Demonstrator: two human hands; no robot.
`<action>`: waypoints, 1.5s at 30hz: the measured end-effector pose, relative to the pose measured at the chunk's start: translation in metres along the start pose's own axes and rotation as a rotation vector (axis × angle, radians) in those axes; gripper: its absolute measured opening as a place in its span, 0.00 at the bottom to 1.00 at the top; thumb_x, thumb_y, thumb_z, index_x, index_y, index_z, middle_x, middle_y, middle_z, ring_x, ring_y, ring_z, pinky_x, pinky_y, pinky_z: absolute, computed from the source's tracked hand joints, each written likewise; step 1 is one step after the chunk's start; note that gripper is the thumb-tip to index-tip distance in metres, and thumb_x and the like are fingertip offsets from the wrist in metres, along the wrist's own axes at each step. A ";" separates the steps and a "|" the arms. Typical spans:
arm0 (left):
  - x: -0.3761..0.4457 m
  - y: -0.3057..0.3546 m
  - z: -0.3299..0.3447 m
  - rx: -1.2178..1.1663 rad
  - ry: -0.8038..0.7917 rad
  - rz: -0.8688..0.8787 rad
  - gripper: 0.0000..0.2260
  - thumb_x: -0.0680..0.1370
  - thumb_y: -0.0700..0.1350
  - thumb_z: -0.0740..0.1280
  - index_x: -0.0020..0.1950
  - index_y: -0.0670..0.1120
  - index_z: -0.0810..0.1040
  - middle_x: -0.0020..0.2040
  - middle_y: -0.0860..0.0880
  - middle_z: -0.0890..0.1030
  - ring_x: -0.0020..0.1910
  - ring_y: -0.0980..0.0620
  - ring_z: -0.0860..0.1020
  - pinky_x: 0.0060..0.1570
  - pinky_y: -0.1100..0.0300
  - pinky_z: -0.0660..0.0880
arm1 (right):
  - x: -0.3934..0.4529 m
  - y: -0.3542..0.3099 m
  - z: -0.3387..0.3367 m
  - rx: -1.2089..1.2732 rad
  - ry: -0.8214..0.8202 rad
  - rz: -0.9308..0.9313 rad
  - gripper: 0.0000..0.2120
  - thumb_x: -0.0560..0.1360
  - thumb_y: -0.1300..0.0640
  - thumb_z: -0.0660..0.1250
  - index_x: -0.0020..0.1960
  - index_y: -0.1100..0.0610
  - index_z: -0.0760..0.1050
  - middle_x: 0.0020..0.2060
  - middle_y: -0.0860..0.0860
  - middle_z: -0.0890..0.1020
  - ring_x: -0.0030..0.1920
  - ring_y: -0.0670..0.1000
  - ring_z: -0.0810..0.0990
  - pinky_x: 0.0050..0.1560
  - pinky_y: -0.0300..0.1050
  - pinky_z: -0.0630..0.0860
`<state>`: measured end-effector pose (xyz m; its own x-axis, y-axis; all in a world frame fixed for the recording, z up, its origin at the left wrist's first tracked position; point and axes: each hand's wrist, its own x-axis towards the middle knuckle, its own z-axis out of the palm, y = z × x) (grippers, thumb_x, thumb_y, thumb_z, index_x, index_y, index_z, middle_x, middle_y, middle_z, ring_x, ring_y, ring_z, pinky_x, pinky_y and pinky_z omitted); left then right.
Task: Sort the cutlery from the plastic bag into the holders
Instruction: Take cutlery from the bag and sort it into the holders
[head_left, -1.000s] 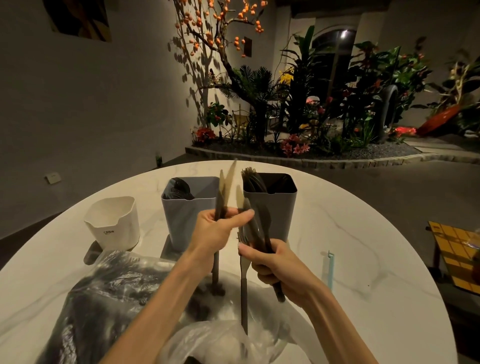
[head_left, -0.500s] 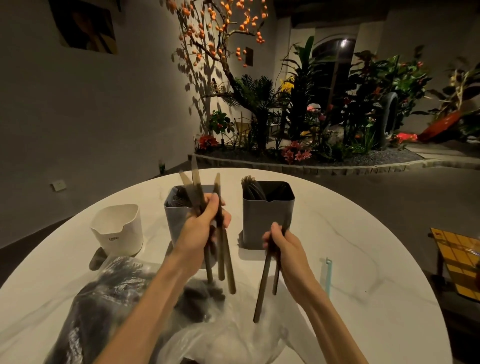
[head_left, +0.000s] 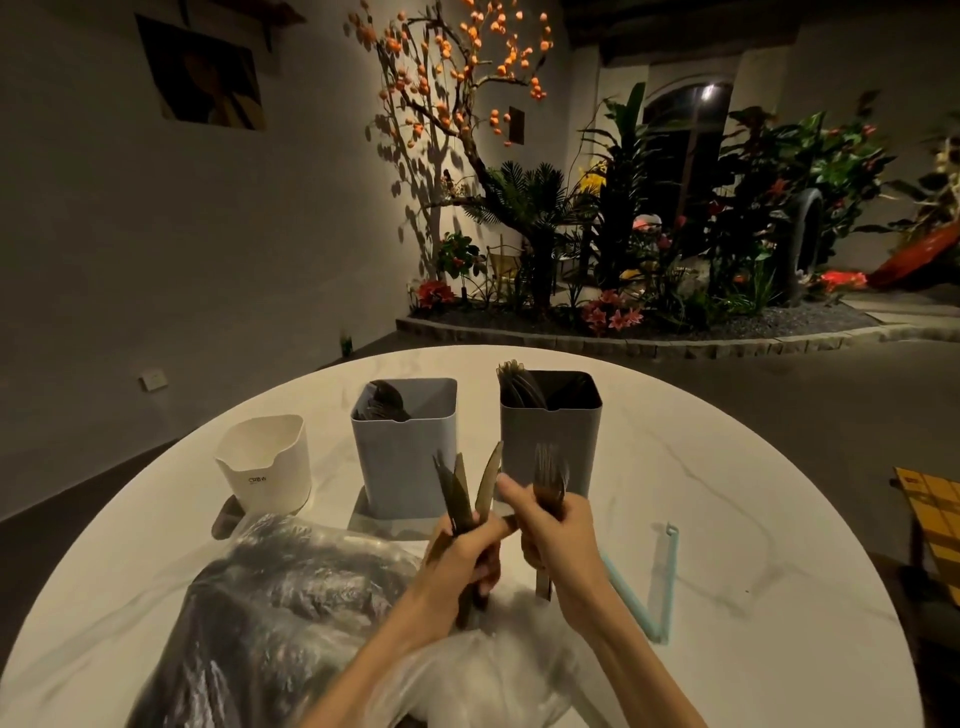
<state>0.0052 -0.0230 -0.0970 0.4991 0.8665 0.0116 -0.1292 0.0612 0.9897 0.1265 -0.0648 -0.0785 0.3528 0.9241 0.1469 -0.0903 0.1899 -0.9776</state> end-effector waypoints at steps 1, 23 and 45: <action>0.000 -0.002 0.001 -0.024 0.026 -0.057 0.16 0.68 0.49 0.77 0.31 0.44 0.73 0.26 0.48 0.65 0.23 0.53 0.63 0.26 0.60 0.59 | 0.002 0.005 0.000 -0.028 0.039 0.059 0.20 0.74 0.46 0.73 0.38 0.61 0.73 0.25 0.50 0.68 0.26 0.47 0.65 0.26 0.36 0.65; 0.020 0.079 -0.043 -0.107 0.251 -0.025 0.20 0.69 0.62 0.71 0.32 0.47 0.75 0.27 0.48 0.69 0.25 0.54 0.66 0.34 0.59 0.66 | 0.094 -0.115 0.084 0.069 -0.272 -0.151 0.24 0.82 0.45 0.62 0.29 0.51 0.64 0.23 0.45 0.64 0.23 0.45 0.60 0.24 0.36 0.57; 0.010 0.091 -0.061 0.114 0.158 -0.110 0.04 0.80 0.42 0.68 0.46 0.43 0.78 0.28 0.48 0.73 0.25 0.54 0.70 0.28 0.64 0.71 | 0.064 -0.103 0.122 -0.253 -0.558 -0.021 0.29 0.69 0.38 0.75 0.64 0.51 0.74 0.50 0.50 0.86 0.52 0.48 0.86 0.61 0.52 0.79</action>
<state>-0.0533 0.0216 -0.0154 0.3631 0.9251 -0.1110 0.0209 0.1110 0.9936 0.0449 0.0152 0.0501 -0.1952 0.9682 0.1568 0.1590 0.1890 -0.9690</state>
